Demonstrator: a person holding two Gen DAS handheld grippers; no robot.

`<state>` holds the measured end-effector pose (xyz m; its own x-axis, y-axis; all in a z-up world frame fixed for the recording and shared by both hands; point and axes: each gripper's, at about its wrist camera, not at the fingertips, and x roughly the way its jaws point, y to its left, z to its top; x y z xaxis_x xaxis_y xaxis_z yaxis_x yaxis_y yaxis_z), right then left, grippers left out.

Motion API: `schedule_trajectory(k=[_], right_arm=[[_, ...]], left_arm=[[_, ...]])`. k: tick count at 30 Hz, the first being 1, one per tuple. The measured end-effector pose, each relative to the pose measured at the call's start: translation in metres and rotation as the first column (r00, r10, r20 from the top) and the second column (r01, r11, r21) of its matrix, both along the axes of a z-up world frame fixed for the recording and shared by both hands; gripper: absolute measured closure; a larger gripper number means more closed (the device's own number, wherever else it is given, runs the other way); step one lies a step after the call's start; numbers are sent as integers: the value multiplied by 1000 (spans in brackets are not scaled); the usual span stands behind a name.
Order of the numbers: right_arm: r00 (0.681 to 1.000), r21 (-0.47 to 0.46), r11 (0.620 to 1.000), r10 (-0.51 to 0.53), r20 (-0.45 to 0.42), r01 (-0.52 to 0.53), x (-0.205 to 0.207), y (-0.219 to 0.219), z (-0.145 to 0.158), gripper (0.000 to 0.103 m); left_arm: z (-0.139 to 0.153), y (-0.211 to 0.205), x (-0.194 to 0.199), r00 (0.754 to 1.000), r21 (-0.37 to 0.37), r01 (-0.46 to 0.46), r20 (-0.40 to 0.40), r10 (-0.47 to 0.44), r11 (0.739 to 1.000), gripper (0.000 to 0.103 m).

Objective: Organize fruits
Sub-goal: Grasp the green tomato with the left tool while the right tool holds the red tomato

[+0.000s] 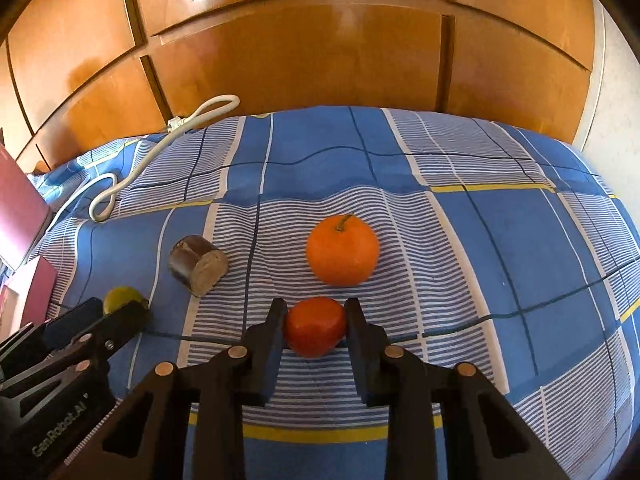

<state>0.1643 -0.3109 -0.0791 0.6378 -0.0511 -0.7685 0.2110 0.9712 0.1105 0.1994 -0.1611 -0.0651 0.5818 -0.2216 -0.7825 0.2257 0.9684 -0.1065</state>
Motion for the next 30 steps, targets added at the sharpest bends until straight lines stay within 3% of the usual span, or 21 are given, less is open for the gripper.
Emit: schedule_trajectory(k=[5,8,15,30], right_arm=[[1000,4,1000,1,2,-1,0,-1,0,73],[1000,9,1000,1,2,-1,1,-2,0,73],[1000,18,1000,0,-1,0,4,-4,0,73],[996,11,996,84,-20,-84,-43,16,3,74]], left_arm=[[-4,-5,8,1000,6,10,6,-11,1000,56],[-8,-8,12,1000,8,26,-2,-26,1000,70],[-8,-4,8,1000,8,23,7,-23,1000,71],[-6,23,-71,1000,8,-14,8,14,1000,71]])
